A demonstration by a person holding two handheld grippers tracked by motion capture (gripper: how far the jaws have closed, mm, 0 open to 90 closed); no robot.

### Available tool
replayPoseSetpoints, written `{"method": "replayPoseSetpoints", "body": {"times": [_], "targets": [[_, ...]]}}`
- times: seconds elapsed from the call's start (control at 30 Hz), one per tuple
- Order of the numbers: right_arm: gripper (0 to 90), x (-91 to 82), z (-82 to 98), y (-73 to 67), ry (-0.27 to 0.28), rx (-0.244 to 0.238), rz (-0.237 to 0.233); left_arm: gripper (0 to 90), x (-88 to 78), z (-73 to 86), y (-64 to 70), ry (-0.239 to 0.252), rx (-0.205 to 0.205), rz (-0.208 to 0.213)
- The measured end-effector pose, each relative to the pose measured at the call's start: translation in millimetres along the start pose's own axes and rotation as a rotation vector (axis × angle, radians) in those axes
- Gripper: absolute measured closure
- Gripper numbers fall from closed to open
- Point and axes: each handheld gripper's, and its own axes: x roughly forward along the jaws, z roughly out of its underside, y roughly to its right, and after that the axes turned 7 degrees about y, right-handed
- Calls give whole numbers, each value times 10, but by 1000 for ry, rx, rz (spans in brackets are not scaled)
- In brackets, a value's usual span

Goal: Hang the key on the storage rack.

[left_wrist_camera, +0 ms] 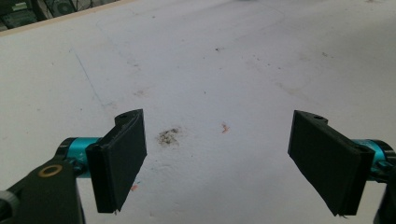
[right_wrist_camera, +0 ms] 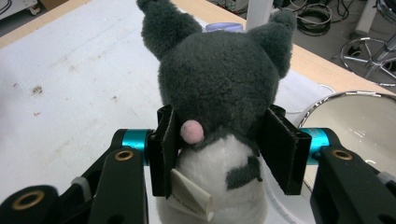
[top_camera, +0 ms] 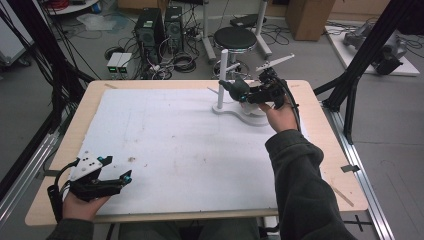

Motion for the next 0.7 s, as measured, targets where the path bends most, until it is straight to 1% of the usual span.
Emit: {"method": "replayPoseSetpoints", "body": {"times": [0.17,0.3,0.43,0.57,0.7], "targets": [[499,46,44,28,-15,6,0,196,3,0,6,1,-2,-1],[499,49,37,22,-5,6,1,196,4,0,6,1,-2,0],[498,65,37,21,-16,6,5,196,3,0,7,2,-3,-1],[498,85,34,15,-15,3,4,196,1,1,5,3,-2,0],[498,114,35,5,-29,4,6,196,-2,1,3,1,0,0]]}}
